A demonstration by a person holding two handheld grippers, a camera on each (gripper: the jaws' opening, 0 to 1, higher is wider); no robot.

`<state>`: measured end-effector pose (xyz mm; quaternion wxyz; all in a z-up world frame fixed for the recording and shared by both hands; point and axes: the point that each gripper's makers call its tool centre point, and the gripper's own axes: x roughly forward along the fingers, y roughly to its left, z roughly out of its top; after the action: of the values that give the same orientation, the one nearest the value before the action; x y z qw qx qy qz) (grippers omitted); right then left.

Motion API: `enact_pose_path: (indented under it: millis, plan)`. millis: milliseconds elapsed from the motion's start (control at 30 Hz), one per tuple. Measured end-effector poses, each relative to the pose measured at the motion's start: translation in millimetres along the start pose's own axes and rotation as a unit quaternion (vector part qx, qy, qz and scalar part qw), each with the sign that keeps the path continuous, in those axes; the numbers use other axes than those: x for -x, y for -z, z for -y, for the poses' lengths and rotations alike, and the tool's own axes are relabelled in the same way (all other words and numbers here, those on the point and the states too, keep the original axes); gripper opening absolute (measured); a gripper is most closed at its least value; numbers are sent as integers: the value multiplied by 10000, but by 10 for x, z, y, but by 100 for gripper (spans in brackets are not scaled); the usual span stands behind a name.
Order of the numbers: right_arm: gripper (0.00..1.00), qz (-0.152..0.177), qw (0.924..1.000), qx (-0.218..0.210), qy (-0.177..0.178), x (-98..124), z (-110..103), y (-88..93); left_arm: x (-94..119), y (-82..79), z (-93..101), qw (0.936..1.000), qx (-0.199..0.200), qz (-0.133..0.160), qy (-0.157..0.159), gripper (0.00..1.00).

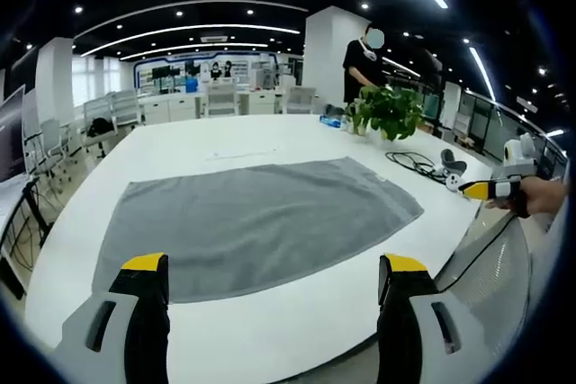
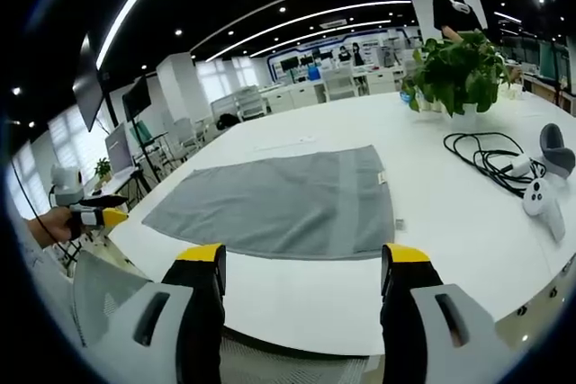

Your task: Fold the towel on the table until its edges align and the towel forms a compact rectangular stack.

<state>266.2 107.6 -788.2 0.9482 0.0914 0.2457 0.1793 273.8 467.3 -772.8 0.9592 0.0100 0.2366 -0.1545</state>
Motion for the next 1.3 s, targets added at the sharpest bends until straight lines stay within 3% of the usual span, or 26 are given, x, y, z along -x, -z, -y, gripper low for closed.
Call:
enact_pose_path:
  millis: [367, 700, 1300]
  plan:
    - [69, -122, 9999, -15, -106, -37, -31, 36, -102, 21, 63, 9998, -72, -43, 166, 99]
    - [68, -195, 9997, -20, -176, -45, -46, 57, -70, 46, 66, 9999, -57, -94, 101, 99]
    - [67, -165, 9996, -133, -160, -38, -26, 52, -186, 31, 171, 9994, -136, -162, 275, 99]
